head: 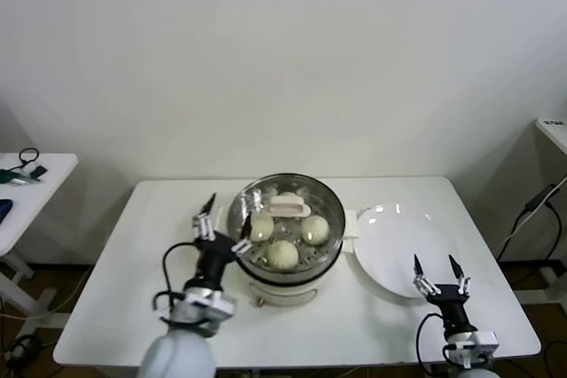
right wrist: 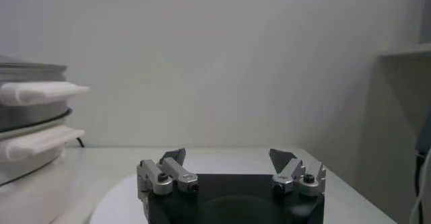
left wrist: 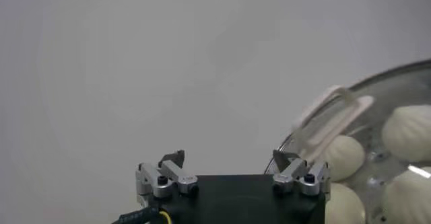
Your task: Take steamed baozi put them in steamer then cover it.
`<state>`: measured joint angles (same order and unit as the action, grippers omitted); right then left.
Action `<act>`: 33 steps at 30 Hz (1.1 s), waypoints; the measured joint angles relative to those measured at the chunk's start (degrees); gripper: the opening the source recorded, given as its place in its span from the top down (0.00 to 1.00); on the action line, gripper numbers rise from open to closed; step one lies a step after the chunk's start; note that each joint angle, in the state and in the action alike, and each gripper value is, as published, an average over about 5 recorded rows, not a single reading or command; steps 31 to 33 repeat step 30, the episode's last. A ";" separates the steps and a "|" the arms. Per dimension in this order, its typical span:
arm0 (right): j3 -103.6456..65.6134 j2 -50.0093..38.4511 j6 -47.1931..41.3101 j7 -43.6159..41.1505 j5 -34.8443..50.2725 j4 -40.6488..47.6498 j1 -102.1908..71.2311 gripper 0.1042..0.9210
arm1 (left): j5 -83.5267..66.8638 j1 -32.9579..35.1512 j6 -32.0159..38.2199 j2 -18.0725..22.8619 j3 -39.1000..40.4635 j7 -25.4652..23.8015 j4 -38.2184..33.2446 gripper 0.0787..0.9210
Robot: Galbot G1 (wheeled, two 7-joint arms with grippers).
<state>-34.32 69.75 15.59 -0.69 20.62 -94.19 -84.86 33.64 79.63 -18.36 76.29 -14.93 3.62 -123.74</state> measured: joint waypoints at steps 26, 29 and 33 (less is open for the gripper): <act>2.03 0.68 1.11 0.58 -2.46 1.41 1.90 0.12 | -43.57 14.22 27.26 -1.41 -20.73 0.83 11.28 0.12; 2.08 0.69 1.16 0.59 -2.49 1.41 1.98 0.12 | -44.45 14.55 28.08 -1.40 -21.05 0.81 11.80 0.12; 2.09 0.68 1.16 0.59 -2.49 1.42 1.98 0.12 | -44.61 14.61 28.22 -1.39 -21.11 0.80 11.90 0.12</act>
